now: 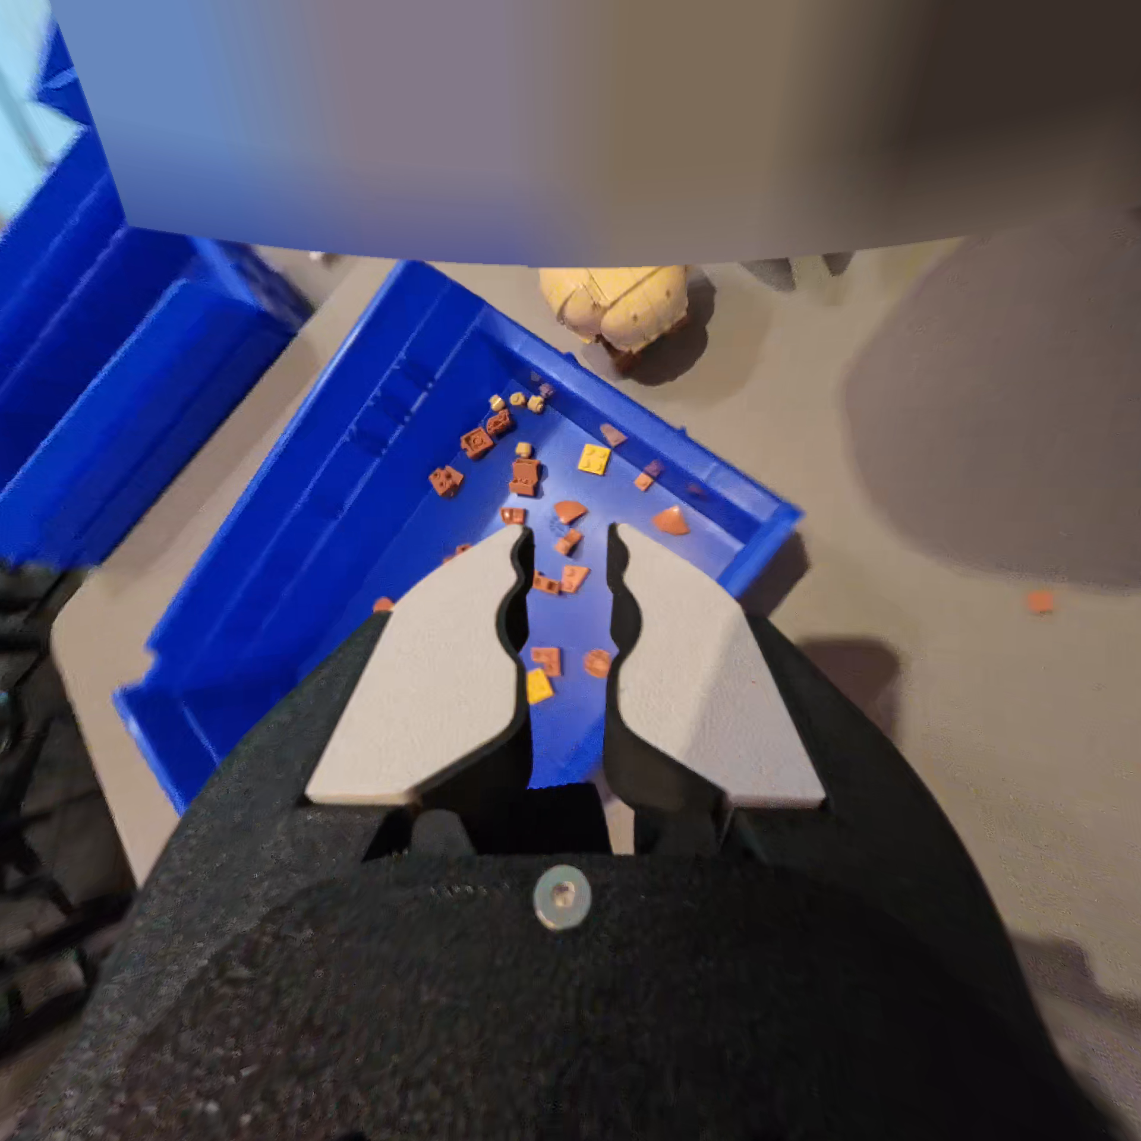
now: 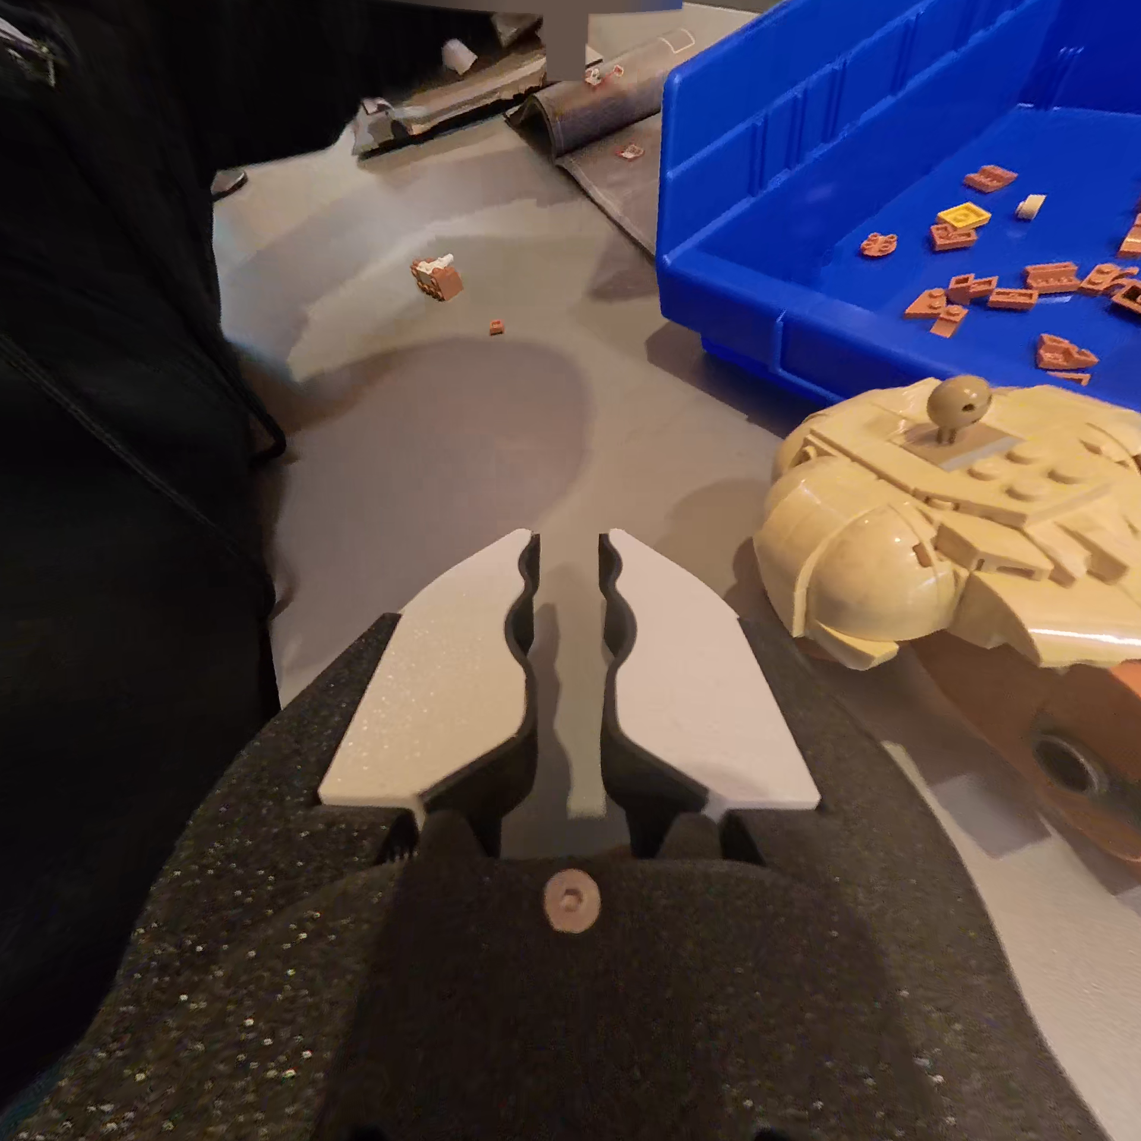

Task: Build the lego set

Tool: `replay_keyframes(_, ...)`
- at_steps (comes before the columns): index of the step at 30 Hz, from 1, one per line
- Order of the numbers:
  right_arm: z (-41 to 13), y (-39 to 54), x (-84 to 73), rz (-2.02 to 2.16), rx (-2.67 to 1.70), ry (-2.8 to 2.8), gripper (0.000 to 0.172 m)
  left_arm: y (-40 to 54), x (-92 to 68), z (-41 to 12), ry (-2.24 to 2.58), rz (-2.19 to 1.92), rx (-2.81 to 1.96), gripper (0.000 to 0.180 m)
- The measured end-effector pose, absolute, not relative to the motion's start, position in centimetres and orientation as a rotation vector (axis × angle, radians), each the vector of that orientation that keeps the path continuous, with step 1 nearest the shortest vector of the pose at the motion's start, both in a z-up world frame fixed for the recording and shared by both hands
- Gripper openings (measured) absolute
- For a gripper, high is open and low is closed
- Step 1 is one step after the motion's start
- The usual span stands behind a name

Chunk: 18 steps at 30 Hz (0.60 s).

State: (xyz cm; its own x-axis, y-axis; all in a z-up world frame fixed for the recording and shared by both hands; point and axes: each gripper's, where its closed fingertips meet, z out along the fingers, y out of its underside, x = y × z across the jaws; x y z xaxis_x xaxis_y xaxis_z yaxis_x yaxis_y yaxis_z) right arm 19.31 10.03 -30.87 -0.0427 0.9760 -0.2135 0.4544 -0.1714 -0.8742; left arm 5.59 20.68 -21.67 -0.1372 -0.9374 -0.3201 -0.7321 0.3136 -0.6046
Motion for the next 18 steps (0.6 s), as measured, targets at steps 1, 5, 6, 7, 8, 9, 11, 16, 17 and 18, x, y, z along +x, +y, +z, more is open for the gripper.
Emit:
replay_keyframes(1, -30.9, 10.1, 19.3, 1.169, -1.663, -1.519, 0.018, 21.8, 6.6, -22.4, 2.014, -0.426, -1.457, 0.02)
replay_keyframes(5, -30.8, 10.1, 19.4, 1.153, -1.653, -1.514, 0.018, 23.1, 10.4, -26.4, 2.296, -0.658, -1.353, 0.01)
replay_keyframes(6, -30.8, 10.1, 19.4, 1.153, -1.651, -1.514, 0.018, 22.8, 10.9, -27.6, 2.36, -0.696, -1.334, 0.01)
replay_keyframes(7, -30.8, 10.0, 19.4, 1.156, -1.648, -1.514, 0.018, 22.5, 11.1, -28.9, 2.429, -0.706, -1.319, 0.01)
replay_keyframes(8, -30.7, 10.0, 19.5, 1.163, -1.645, -1.512, 0.018, 22.1, 11.1, -30.1, 2.49, -0.699, -1.302, 0.011)
replay_keyframes(9, -30.6, 10.0, 19.5, 1.172, -1.642, -1.506, 0.018, 21.8, 11.1, -31.0, 2.54, -0.684, -1.279, 0.012)
replay_keyframes(11, -30.4, 9.9, 19.6, 1.198, -1.637, -1.497, 0.017, 21.2, 10.8, -32.4, 2.604, -0.66, -1.236, 0.012)
replay_keyframes(16, -30.2, 9.7, 19.7, 1.264, -1.638, -1.5, 0.017, 20.5, 10.6, -33.8, 2.667, -0.601, -1.156, 0.015)
replay_keyframes(17, -30.2, 9.7, 19.7, 1.269, -1.639, -1.502, 0.017, 20.3, 10.7, -33.9, 2.674, -0.599, -1.135, 0.015)
replay_keyframes(18, -30.2, 9.7, 19.7, 1.27, -1.639, -1.503, 0.017, 20.2, 10.9, -34.1, 2.681, -0.597, -1.12, 0.015)
